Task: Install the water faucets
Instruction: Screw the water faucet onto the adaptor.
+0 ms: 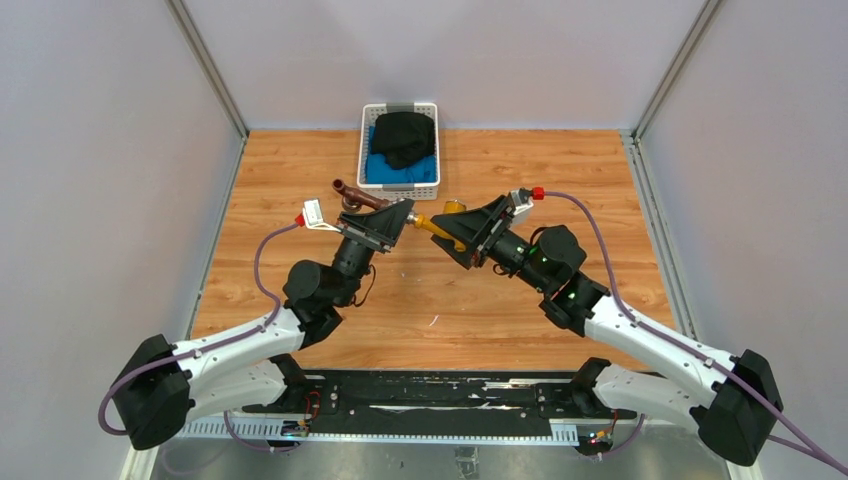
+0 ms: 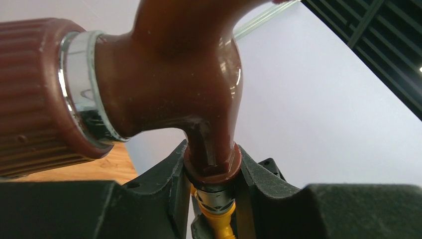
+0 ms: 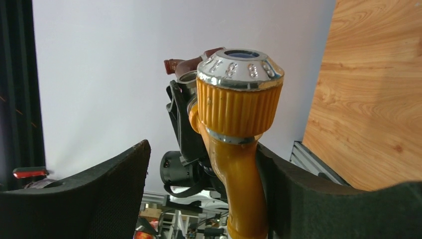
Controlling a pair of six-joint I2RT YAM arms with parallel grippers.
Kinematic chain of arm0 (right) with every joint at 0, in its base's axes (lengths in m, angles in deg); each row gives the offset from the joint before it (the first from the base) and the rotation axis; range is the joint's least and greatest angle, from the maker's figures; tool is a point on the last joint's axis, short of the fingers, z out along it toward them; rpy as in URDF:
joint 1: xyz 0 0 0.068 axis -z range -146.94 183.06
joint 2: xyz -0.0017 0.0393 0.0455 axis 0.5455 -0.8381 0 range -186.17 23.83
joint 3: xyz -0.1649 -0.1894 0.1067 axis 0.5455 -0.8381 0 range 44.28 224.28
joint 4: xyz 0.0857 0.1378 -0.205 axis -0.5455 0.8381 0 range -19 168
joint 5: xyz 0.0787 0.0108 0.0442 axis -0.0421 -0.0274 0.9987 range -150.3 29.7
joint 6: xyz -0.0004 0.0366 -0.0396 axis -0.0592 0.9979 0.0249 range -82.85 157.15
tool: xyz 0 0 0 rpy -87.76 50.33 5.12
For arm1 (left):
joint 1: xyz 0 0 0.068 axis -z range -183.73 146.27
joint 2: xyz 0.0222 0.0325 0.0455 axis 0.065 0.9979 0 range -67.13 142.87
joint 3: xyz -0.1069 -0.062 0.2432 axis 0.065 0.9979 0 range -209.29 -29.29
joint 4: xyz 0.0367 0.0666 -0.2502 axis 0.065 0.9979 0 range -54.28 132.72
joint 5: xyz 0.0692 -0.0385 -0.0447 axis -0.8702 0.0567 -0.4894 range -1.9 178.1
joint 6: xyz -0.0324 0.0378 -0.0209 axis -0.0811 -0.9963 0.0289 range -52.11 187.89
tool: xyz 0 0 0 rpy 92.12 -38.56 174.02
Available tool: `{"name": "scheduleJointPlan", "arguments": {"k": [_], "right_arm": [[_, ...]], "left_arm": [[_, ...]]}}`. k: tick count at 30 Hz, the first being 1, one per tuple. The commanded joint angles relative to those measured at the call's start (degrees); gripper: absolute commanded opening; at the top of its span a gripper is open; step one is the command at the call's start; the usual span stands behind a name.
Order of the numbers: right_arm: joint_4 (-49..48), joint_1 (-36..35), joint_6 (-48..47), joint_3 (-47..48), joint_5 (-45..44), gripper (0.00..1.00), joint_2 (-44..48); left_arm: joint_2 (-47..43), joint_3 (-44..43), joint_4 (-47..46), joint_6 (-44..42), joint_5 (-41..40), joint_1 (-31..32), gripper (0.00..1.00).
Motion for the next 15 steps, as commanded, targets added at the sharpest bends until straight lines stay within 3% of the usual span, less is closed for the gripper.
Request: {"name": "scheduleJointPlan", "arguments": {"k": [1,8,15], "right_arm": [[3.9,0.0,-6.0,0.0,-0.8,0.73,3.2],[5.3,0.3,-11.3,-5.1,2.0,0.78,6.5],[23.3,0.3,-30.0,-3.2,0.9,0.80,15.9]], "left_arm": [[-2.0,-1.4,2.8,-1.2,-2.6,-1.5,0.00],[-4.3,-3.5,11.5,7.0,3.2,-6.1,0.00],[-6.3,-7.0,23.4,11.9,7.8,-8.9,0.00]]}}
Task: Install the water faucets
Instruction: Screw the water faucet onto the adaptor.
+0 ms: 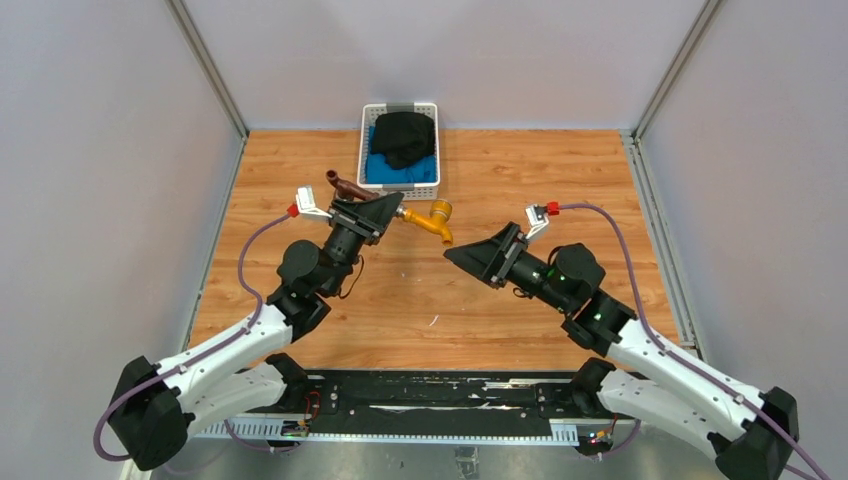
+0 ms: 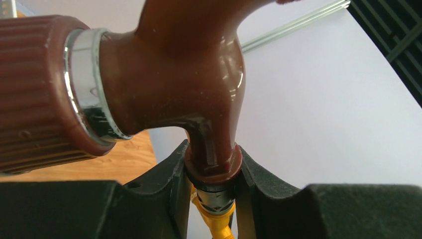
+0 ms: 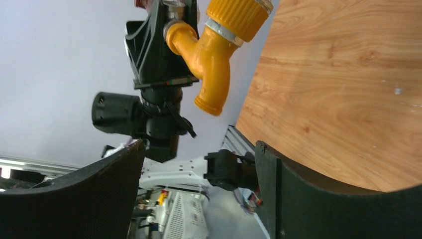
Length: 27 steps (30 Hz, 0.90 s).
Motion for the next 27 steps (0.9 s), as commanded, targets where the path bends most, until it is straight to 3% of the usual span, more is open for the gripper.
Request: {"name": "scheduleJointPlan", "arguments": {"k": [1,5,8,11,17,20,27], "right_arm": [[14.9,0.3,-18.5,2.4,-1.5,0.79,6.9],[18.1,0.1,-40.3,4.1,-2.9,0.74,12.1],[14.7,-0.9,-57.6,2.9,-0.7,0.69,14.5],[8.2,-3.7,-71.5,0.3,-1.2,0.73,16.6],[2.0,-16.7,-103.0,-2.9,-13.3,0.78,14.8],[-1.8,-20.4,-112.0,-3.8,-16.7,0.80,11.7],[-7.1,-22.1,-119.0,-3.8,-17.3,0.81,6.0]], "left_arm": [[-2.2,-4.0,6.4,4.9,4.8,-2.0,0.00],[-1.8,-6.4,14.1,10.7,10.3,-3.8,0.00],[-0.7,-8.9,21.1,14.8,14.4,-4.6,0.00],[0.6,-11.3,27.6,17.4,18.3,-5.2,0.00],[0.5,-13.7,34.1,19.2,21.0,-6.1,0.00],[-0.2,-14.3,36.0,18.6,20.9,-6.2,0.00],[-0.8,-14.6,36.8,18.0,22.2,-6.3,0.00]]}}
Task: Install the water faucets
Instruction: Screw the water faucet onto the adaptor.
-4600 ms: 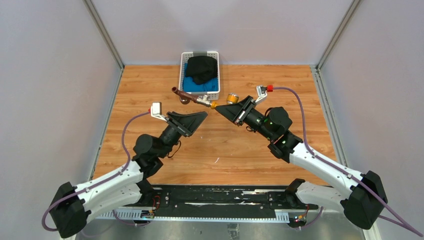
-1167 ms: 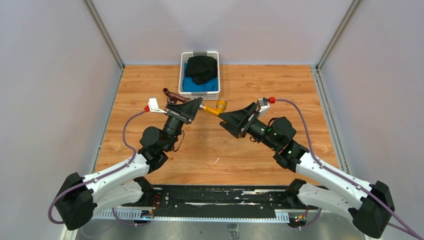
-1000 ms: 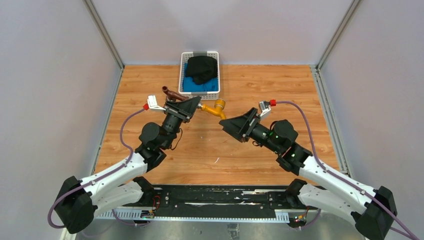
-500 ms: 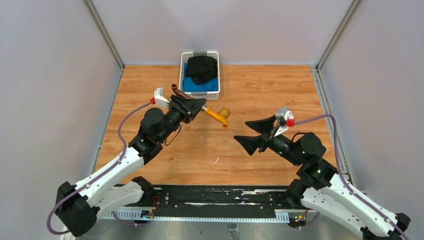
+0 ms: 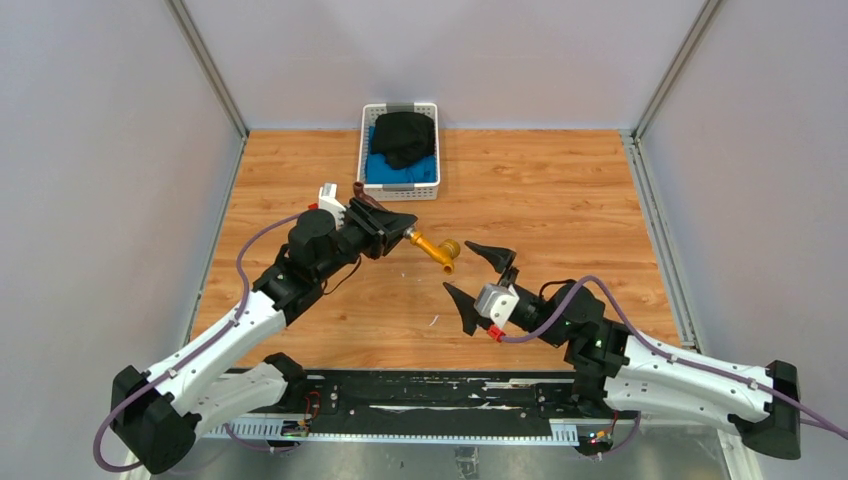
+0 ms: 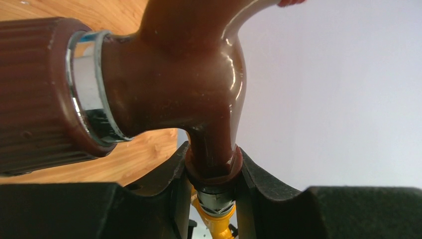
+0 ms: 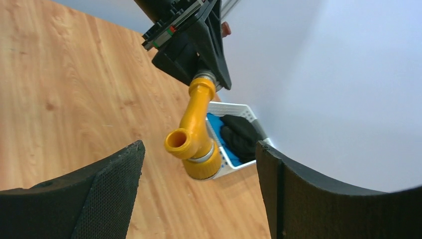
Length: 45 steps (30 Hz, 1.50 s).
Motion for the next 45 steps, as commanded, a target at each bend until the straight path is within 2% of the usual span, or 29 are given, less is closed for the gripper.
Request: {"name": "scheduleJointPlan", "arguments": {"k": [1,4,8,17,25,27,28,30,37,41,45], "right_arm": [[-6.7,-1.3,-9.5,-0.2,-2.9,0.81,-3.1],[-10.9,-1.8,-11.4,-0.7,-4.2,0.80,-7.4],[-13.7,-2.2,-11.3,-0.4,-4.3,0.74,-11.3],[-22.6,-2.2,-9.0,-1.4,-6.5,0.46,-17.6],[-23.3,-2.2,-6.2,-0.8,-7.7,0.37,-19.2],[-23.5,-2.1,-4.6,-0.6,-8.7,0.30,-19.7],[-23.5,-2.2,-3.1,-0.3,-9.3,0.24,-19.8],[-23.4,-2.2,0.8,0.3,-10.1,0.02,-20.1],[-25.3,-2.1,29.0,2.5,-13.2,0.00,-18.8],[-21.6,-1.2,42.4,4.9,-10.1,0.00,-17.3],[-19.1,1.7,54.8,6.0,-5.7,0.00,-15.4]], "left_arm": [[-1.6,-2.7,-0.8,0.5,2.2,-0.5,0.00],[-1.8,-2.8,-0.4,0.4,2.0,-0.5,0.00],[-2.3,-2.7,-0.3,0.3,1.7,-0.5,0.00],[-2.6,-2.6,-0.8,0.1,2.4,-0.5,0.00],[-2.8,-2.2,-1.5,0.1,2.7,-0.5,0.00],[-2.8,-2.2,-1.8,0.0,2.9,-0.5,0.00],[-2.8,-2.1,-2.2,0.0,2.9,-0.5,0.00],[-2.9,-1.8,-3.1,-0.2,3.0,-0.5,0.00],[-4.3,2.3,-10.7,-1.1,1.4,-0.5,0.00],[-5.5,4.3,-15.7,-4.3,0.3,-0.5,0.00],[-7.3,7.7,-25.5,-7.5,-0.3,-0.5,0.00]]}}
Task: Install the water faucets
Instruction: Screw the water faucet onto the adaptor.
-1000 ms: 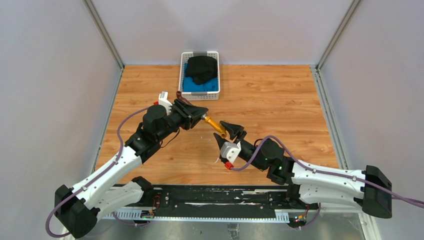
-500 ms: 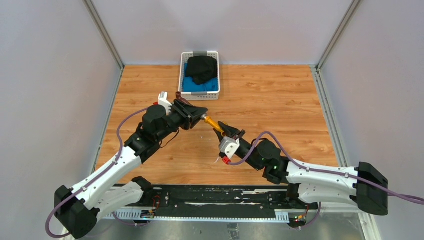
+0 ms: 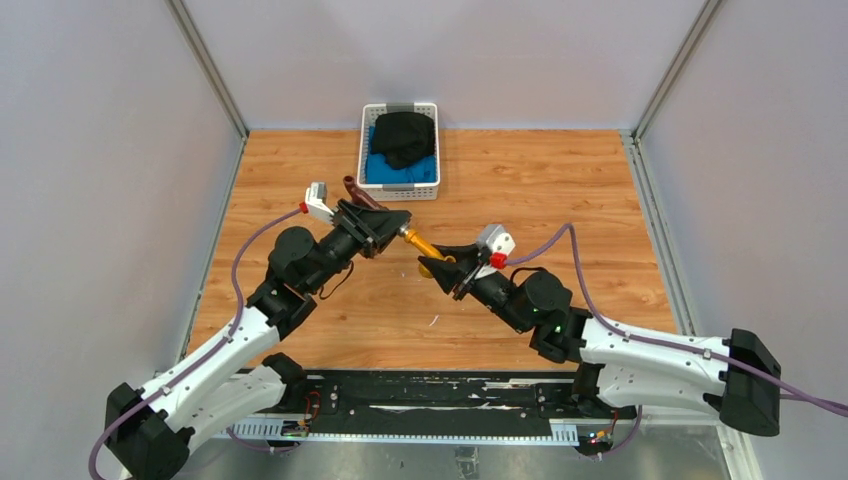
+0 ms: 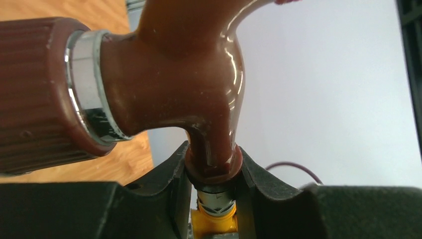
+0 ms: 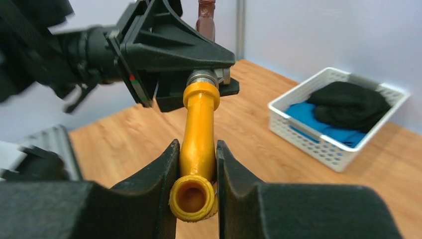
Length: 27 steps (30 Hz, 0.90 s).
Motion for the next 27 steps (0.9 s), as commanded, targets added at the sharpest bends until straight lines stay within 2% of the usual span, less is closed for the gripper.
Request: {"name": "scheduleJointPlan", "arguments": {"k": [1,7,15,23,27], "right_arm": [[1.6,3.2,21.1,3.3,5.8,0.00,3.2],[8.2,14.7,45.4,7.2,20.1,0.00,3.8],[5.6,22.1,76.6,7.7,30.8,0.00,-2.0],[-14.0,23.0,105.5,2.4,37.1,0.00,-11.7],[-23.1,23.1,112.2,0.7,37.6,0.00,-15.9]], "left_arm": [[-2.8,2.5,-14.5,-5.6,-1.4,-0.2,0.00],[-5.5,4.4,-16.7,-12.3,-1.1,-0.3,0.00],[-6.1,12.9,-31.7,-15.7,-2.9,-0.2,0.00],[-6.5,15.4,-32.8,-19.6,-5.2,-0.3,0.00],[-7.7,15.6,-30.5,-21.0,-8.6,-0.2,0.00]]}}
